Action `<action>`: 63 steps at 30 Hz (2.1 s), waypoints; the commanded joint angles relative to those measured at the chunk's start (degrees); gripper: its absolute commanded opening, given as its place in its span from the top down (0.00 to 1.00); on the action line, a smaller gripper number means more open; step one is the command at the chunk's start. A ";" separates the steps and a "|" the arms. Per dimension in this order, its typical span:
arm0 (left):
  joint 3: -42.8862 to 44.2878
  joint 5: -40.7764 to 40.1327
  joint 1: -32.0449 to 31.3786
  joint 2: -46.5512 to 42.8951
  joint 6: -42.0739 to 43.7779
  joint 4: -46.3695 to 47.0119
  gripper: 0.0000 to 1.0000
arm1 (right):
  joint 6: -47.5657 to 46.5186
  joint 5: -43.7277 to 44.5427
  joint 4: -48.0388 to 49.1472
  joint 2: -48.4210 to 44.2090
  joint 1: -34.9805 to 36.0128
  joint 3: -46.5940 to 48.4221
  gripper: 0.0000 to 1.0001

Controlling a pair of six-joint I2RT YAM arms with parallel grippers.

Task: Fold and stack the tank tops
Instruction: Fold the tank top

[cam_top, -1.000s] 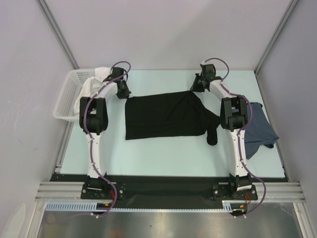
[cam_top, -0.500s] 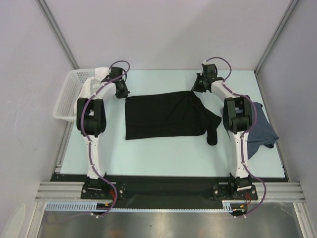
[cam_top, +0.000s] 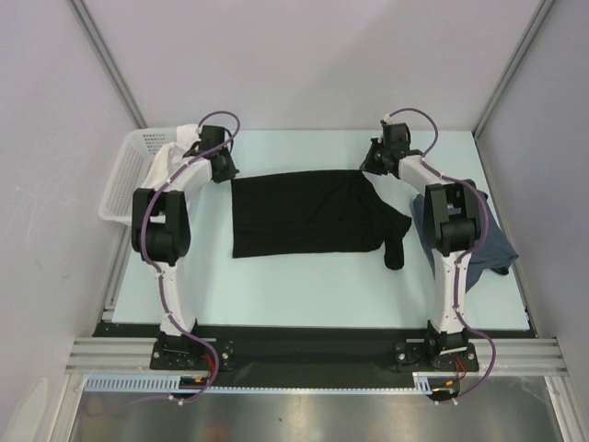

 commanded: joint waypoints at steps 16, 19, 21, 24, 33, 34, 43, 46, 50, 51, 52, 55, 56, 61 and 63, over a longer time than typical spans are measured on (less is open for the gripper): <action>-20.29 -0.92 -0.81 -15.52 -1.31 10.08 1.00 | 3.42 -0.09 13.57 -20.59 -0.27 -26.42 1.00; -23.63 -1.27 -1.43 -17.72 -1.57 11.05 1.00 | 3.77 0.53 14.62 -23.49 -0.01 -31.51 1.00; -26.00 -1.88 -1.95 -18.95 -1.75 11.49 1.00 | 4.30 0.70 15.68 -25.78 0.08 -33.99 1.00; -28.47 -2.50 -2.31 -19.92 -2.19 11.58 1.00 | 4.57 1.58 15.94 -28.24 0.35 -37.68 1.00; -35.15 -5.23 -3.45 -24.84 -2.98 12.46 1.00 | 5.62 5.18 14.28 -30.71 0.87 -42.08 1.00; -35.59 -5.31 -3.54 -25.10 -3.24 12.54 1.00 | 5.62 5.10 14.19 -30.19 0.79 -42.09 1.00; -38.49 -6.11 -3.72 -26.42 -4.82 13.15 0.99 | 8.25 8.43 14.09 -27.54 1.05 -44.27 1.00; -40.51 -6.19 -4.15 -27.39 -5.26 14.12 0.98 | 9.22 8.79 14.45 -27.37 0.96 -44.90 1.00; -41.83 -6.81 -5.03 -27.39 -5.35 14.39 0.85 | 10.01 9.05 14.01 -26.05 0.96 -44.46 1.00; -42.09 -7.16 -5.12 -27.48 -5.44 14.56 0.71 | 10.10 9.23 13.84 -25.88 0.96 -44.55 0.98; -42.36 -7.16 -5.21 -27.91 -5.53 14.91 0.67 | 10.28 9.49 13.66 -25.79 1.05 -44.46 0.91; -43.59 -8.73 -5.21 -29.75 -6.23 14.66 0.57 | 10.98 10.10 13.66 -26.40 0.96 -44.90 0.71; -43.50 -9.35 -5.21 -30.37 -6.40 14.22 0.55 | 11.07 10.11 13.57 -26.66 0.96 -45.07 0.68; -40.08 -15.75 -5.12 -32.83 -8.51 6.94 0.51 | 11.33 10.28 13.13 -30.61 0.96 -46.30 0.59; -39.81 -16.12 -4.86 -34.59 -9.48 5.96 0.49 | 11.51 11.85 12.87 -32.19 0.88 -47.00 0.56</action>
